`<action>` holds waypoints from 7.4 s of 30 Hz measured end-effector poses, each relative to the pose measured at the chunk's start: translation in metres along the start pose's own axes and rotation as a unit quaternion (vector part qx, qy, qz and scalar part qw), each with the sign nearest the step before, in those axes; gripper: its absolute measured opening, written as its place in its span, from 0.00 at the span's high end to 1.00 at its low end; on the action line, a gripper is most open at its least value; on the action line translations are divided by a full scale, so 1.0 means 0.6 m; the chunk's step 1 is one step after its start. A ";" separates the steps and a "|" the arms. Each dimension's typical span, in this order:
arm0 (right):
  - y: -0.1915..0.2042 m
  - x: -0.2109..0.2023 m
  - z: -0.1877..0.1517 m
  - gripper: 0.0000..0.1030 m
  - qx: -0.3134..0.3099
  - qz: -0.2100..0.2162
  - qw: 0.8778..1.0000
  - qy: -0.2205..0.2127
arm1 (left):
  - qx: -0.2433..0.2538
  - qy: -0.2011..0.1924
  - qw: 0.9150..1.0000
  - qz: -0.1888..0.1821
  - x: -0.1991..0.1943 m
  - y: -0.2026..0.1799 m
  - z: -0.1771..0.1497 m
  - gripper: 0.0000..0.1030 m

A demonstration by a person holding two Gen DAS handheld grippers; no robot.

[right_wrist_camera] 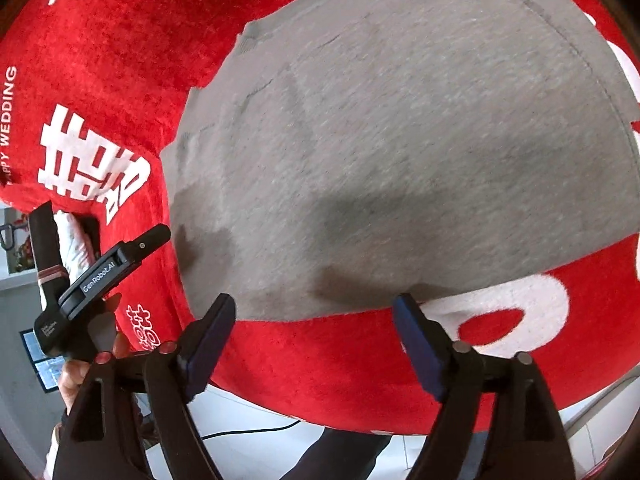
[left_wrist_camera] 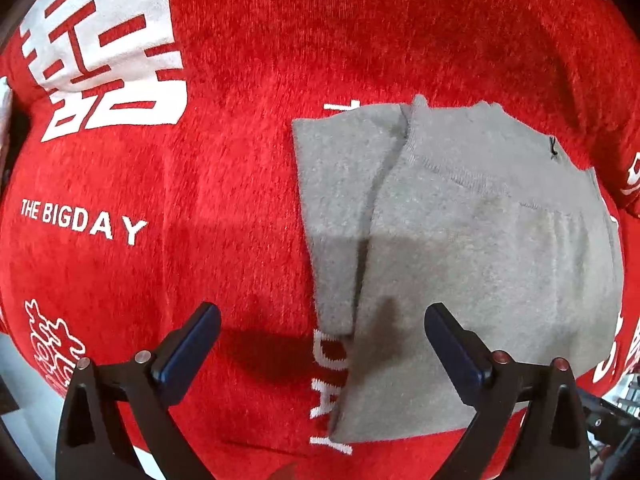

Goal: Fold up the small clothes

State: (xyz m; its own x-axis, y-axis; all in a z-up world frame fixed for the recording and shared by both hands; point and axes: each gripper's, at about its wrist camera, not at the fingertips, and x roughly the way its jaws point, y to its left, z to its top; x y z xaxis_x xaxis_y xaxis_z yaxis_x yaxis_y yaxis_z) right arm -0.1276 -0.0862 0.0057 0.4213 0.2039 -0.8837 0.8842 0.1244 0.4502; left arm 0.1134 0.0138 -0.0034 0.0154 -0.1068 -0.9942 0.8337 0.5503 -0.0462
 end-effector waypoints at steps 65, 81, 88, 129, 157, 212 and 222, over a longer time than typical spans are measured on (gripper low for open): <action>0.032 0.057 0.013 0.92 0.158 0.312 0.937 -0.020 | -0.073 0.106 0.941 -0.312 0.085 -0.003 0.067 0.01; -0.030 0.061 -0.002 0.53 0.117 0.160 0.978 0.071 | -0.037 0.084 0.970 -0.225 0.100 -0.080 0.080 0.02; -0.058 -0.048 0.081 0.93 0.039 0.098 0.993 -0.051 | -0.027 0.073 0.978 -0.191 0.090 -0.083 0.085 0.35; -0.412 -0.094 0.123 0.93 0.167 0.200 0.963 -0.067 | 0.254 0.016 0.953 -0.162 0.019 -0.644 0.034 0.71; -0.506 -0.184 0.179 0.81 0.153 0.237 0.958 -0.056 | 0.123 -0.048 0.991 -0.020 -0.023 -0.419 0.047 0.08; -0.434 -0.204 0.052 0.81 -0.015 -0.105 0.994 -0.008 | 0.161 0.051 0.985 -0.022 0.045 -0.372 -0.110 0.01; -0.447 -0.254 0.065 0.78 0.016 -0.066 0.997 -0.029 | 0.166 0.049 0.985 -0.015 0.023 -0.395 -0.099 0.01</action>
State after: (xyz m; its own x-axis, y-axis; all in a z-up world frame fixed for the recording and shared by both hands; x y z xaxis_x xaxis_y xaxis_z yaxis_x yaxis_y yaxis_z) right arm -0.4211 -0.1884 0.0149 0.3101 0.1310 -0.9416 0.9386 0.1156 0.3252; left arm -0.1167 -0.0688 -0.0118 -0.0521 -0.0295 -0.9982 0.9678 0.2449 -0.0577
